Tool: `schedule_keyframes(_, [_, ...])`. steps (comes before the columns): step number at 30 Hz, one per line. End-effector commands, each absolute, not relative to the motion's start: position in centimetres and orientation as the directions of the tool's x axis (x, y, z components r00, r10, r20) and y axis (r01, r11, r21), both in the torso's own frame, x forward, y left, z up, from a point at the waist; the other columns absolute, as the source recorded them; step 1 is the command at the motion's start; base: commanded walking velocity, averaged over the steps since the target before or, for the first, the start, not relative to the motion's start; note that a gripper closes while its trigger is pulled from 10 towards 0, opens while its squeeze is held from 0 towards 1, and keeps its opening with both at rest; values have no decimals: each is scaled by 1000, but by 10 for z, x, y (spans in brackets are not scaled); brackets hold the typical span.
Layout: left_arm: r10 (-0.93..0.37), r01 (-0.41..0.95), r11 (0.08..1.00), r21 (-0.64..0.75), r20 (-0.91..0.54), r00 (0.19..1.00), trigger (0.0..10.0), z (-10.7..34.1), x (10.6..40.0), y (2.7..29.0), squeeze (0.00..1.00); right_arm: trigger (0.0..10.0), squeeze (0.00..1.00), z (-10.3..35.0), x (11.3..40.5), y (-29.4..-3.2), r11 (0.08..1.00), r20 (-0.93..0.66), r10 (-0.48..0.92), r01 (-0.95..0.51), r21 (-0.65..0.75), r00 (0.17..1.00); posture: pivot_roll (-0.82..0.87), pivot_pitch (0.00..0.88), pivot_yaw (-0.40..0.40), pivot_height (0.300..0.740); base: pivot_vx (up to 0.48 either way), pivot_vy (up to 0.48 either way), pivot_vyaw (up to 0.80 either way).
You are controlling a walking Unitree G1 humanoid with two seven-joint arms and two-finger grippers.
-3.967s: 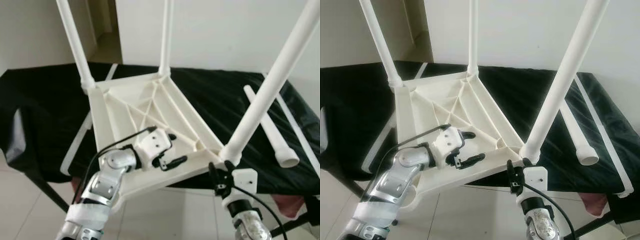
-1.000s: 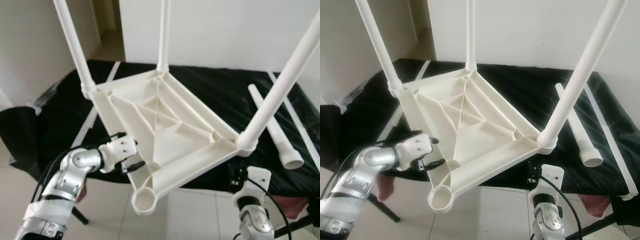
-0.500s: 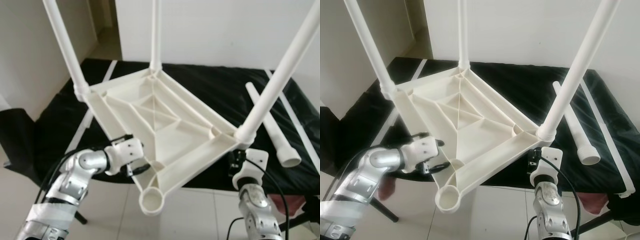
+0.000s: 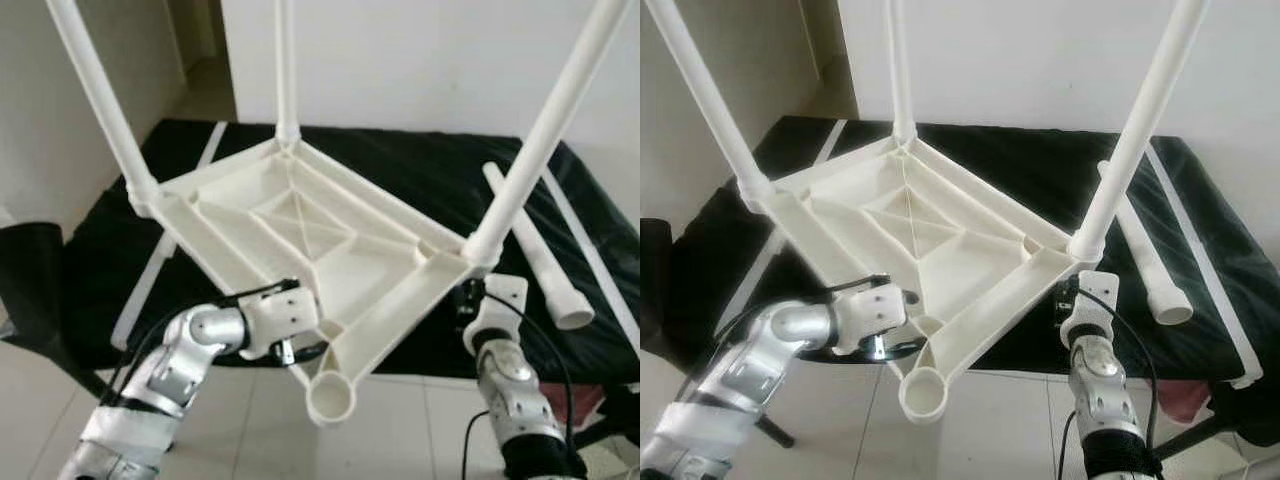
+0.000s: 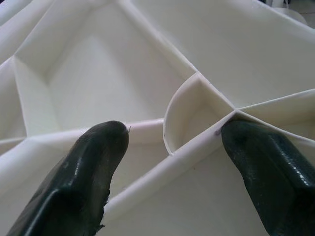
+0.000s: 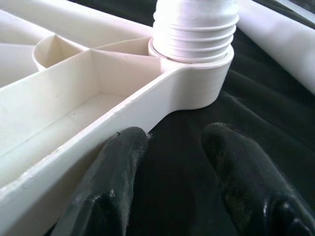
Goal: Building children table
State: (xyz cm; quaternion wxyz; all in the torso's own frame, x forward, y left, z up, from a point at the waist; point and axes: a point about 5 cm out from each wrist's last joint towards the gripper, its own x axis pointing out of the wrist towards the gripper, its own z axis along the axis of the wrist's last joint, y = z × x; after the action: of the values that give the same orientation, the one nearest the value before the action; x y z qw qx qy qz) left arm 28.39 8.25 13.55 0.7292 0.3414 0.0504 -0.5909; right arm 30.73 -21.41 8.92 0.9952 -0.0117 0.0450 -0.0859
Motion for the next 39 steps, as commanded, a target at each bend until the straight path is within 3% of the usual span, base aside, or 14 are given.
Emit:
schedule_keyframes(1, [-863, 903, -8, 430, -459, 211, 10000, 140, 277, 64, 0, 10000, 0, 93, 314, -201, 994, -65, -105, 104, -17, 992, -2, 12, 5, 740, 0, 0, 0])
schedule_keyframes(12, [-885, 885, -55, 462, -432, 171, 10000, 146, 276, 33, 0, 10000, 0, 97, 329, -183, 999, -52, -35, 35, -2, 998, -10, 10, 14, 740, 0, 0, 0])
schedule_keyframes(18, [-894, 863, -57, 503, -411, 180, 10000, 151, 281, 17, 0, 10000, 0, 97, 340, -173, 1000, -72, -9, 9, -2, 997, -11, 2, 16, 740, 0, 0, 0])
schedule_keyframes(21, [-902, 838, -25, 546, -374, 217, 10000, 159, 287, 11, 0, 10000, 0, 98, 343, -179, 998, -69, -62, 61, -15, 996, -7, 0, 13, 740, 0, 0, 0])
schedule_keyframes(29, [-893, 791, 84, 606, -306, 330, 10000, 171, 304, 17, 0, 10000, 0, 102, 339, -203, 978, -27, -208, 207, -32, 978, -4, 0, 13, 740, 0, 0, 0])
schedule_keyframes(31, [-897, 787, 140, 602, -259, 358, 10000, 180, 310, 27, 0, 10000, 0, 103, 331, -219, 954, 5, -299, 299, -13, 954, -3, 2, 15, 740, 0, 0, 0])
schedule_keyframes(39, [-915, 842, 157, 516, -246, 320, 10000, 187, 311, 54, 0, 10000, 0, 109, 314, -231, 936, 96, -351, 349, 39, 931, -3, 10, 20, 740, 0, 0, 0])
